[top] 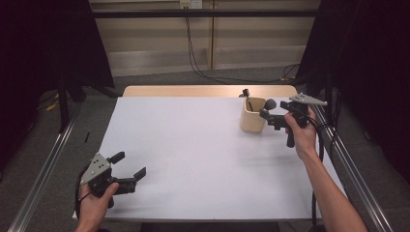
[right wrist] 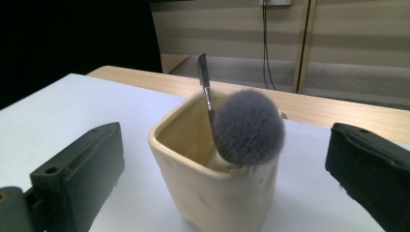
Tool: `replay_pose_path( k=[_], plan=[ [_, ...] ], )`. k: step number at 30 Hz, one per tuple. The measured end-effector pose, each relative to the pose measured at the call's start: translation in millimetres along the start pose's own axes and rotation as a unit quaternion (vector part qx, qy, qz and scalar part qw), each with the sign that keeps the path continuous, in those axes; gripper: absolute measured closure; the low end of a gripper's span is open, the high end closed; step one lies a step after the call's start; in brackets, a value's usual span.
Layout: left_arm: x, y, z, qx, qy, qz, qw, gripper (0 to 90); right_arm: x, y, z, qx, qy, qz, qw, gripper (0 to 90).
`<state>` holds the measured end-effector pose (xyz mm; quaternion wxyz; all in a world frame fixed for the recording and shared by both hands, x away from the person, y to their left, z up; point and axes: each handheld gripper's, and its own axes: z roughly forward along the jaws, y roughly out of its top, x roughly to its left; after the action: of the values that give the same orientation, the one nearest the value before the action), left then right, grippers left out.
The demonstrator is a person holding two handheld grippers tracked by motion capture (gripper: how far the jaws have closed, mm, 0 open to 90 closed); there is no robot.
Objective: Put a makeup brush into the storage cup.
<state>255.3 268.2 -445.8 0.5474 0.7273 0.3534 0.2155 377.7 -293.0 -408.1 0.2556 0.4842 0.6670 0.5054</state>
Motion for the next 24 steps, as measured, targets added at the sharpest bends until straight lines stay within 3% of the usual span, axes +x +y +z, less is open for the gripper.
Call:
replay_pose_path(
  k=[8,15,24],
  plan=[
    [-1.0,-0.1,-2.2,-0.005,-0.006,0.000,1.0000,2.4,2.4,-9.7,-17.5,-0.021,-0.010,-0.003,0.9997,0.7],
    [-1.4,-0.1,-2.4,-0.007,-0.003,-0.001,1.0000,2.4,0.6,-18.6,-32.6,-0.021,-0.020,-0.003,0.9996,0.6],
    [-2.3,-0.6,-2.9,-0.007,-0.004,-0.004,1.0000,2.4,4.4,-31.0,-45.1,-0.014,-0.013,-0.004,0.9998,0.5]
  ],
)
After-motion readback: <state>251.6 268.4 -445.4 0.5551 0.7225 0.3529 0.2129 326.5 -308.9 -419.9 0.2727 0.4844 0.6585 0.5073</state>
